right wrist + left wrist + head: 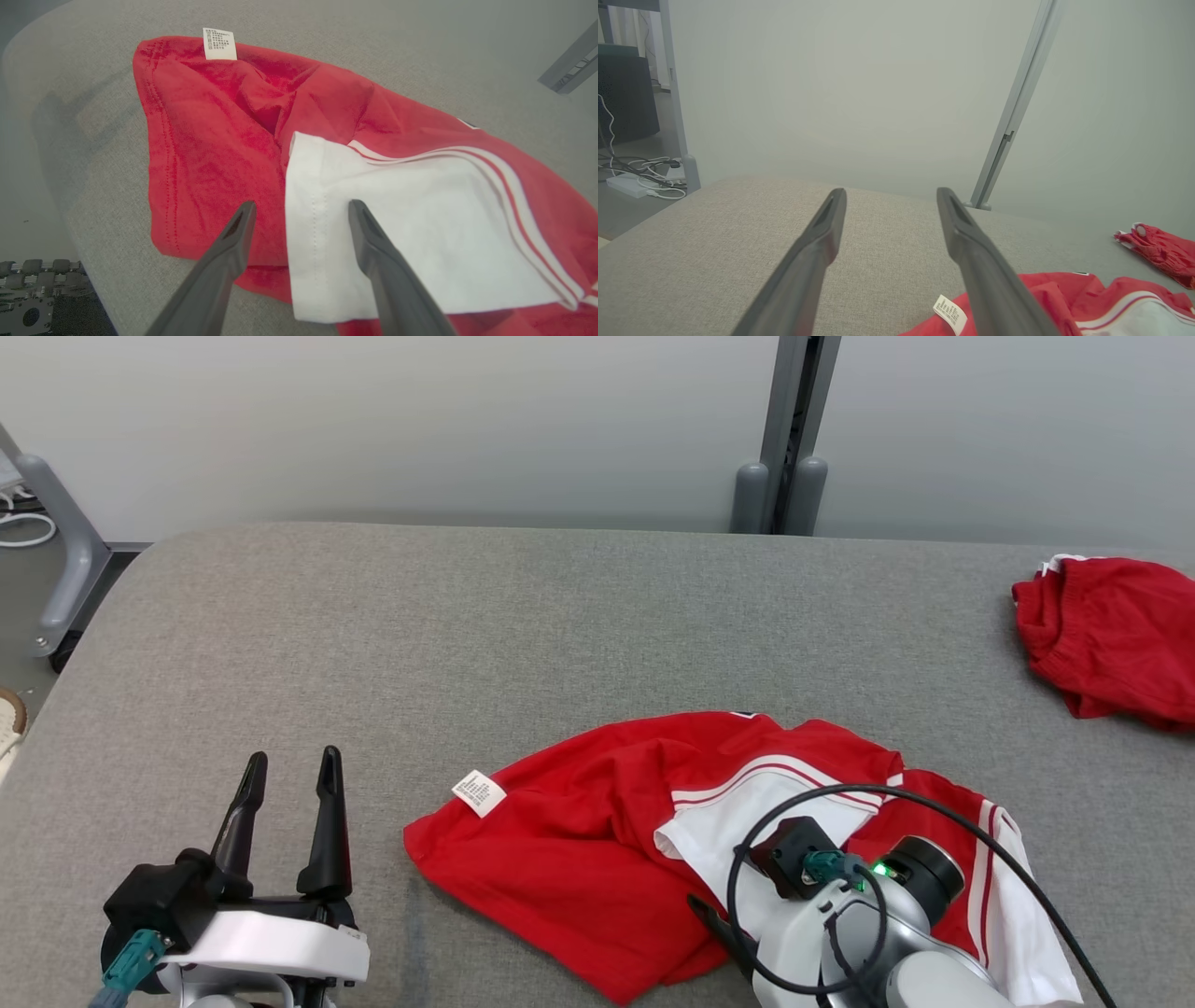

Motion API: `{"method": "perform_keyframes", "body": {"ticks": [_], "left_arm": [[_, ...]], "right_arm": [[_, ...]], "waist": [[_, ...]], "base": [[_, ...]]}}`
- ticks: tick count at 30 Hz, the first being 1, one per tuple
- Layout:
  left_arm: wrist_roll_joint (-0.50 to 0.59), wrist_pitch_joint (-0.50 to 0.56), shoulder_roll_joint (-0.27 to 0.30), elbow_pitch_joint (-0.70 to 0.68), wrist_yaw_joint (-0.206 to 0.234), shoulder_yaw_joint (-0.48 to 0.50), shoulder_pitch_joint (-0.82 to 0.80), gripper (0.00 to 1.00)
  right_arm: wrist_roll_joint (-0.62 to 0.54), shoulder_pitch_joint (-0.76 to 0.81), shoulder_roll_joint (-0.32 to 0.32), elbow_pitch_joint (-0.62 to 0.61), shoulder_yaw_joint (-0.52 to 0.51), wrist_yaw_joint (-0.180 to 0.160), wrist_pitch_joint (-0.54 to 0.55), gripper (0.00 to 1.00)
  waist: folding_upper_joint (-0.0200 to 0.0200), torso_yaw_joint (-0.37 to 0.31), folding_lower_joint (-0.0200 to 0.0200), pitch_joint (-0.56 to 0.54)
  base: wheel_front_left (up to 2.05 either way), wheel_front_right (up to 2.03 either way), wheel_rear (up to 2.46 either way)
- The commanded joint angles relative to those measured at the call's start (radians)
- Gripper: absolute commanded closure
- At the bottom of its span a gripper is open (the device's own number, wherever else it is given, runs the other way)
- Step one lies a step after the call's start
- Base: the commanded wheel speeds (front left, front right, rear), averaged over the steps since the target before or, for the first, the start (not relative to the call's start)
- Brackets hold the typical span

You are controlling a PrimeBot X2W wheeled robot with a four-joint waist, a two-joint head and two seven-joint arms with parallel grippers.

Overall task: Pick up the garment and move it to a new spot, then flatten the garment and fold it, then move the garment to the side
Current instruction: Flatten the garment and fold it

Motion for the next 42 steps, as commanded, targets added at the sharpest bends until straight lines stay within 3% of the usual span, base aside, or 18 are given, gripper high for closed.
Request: {"method": "perform_keyframes", "body": {"ticks": [1, 12, 13, 14, 15, 16, 25, 33, 42], "left_arm": [[0.005, -0.001, -0.004, 0.001, -0.009, 0.007, -0.009, 0.00], [0.023, -0.001, -0.030, 0.015, -0.035, 0.039, -0.008, 0.00], [0.024, -0.001, -0.032, 0.016, -0.037, 0.042, -0.007, 0.00], [0.026, -0.001, -0.034, 0.016, -0.040, 0.044, -0.007, 0.00], [0.027, -0.001, -0.035, 0.017, -0.041, 0.046, -0.005, 0.00], [0.028, -0.001, -0.037, 0.018, -0.042, 0.049, -0.004, 0.00], [0.042, -0.001, -0.044, 0.024, -0.060, 0.064, -0.005, 0.00], [0.058, -0.001, -0.046, 0.024, -0.069, 0.073, -0.009, 0.00], [0.062, -0.002, -0.040, 0.042, -0.082, 0.075, -0.031, 0.00]], "right_arm": [[-0.021, -0.013, -0.003, 0.009, -0.006, 0.000, 0.026, 0.00], [-0.165, -0.038, 0.034, 0.035, -0.026, 0.000, 0.147, 0.00], [-0.173, -0.036, 0.040, 0.033, -0.036, 0.000, 0.146, 0.24], [-0.184, -0.033, 0.045, 0.032, -0.046, 0.000, 0.148, 0.59], [-0.191, -0.030, 0.047, 0.031, -0.051, 0.000, 0.149, 0.84], [-0.196, -0.027, 0.051, 0.029, -0.059, 0.000, 0.146, 1.00], [-0.192, -0.016, 0.067, -0.022, -0.158, 0.000, 0.089, 1.00], [-0.191, 0.002, 0.038, -0.154, -0.376, 0.000, 0.015, 1.00], [-0.082, 0.099, 0.012, -0.285, -0.580, 0.000, -0.052, 1.00]], "waist": [[0.0000, 0.006, 0.0000, -0.004], [0.0000, 0.022, 0.0000, -0.012], [0.0000, 0.023, 0.0000, -0.012], [0.0000, 0.023, 0.0000, -0.013], [0.0000, 0.022, 0.0000, -0.013], [0.0000, 0.022, 0.0000, -0.013], [0.0000, 0.002, 0.0000, -0.014], [0.0000, -0.049, 0.0000, -0.006], [0.0000, -0.104, 0.0000, 0.036]], "base": [[0.00, 0.00, 0.00], [0.00, 0.00, 0.00], [0.00, 0.00, 0.00], [0.00, 0.00, 0.00], [0.00, 0.00, 0.00], [0.00, 0.00, 0.00], [0.00, 0.00, 0.00], [0.00, 0.00, 0.00], [0.00, 0.00, 0.00]]}}
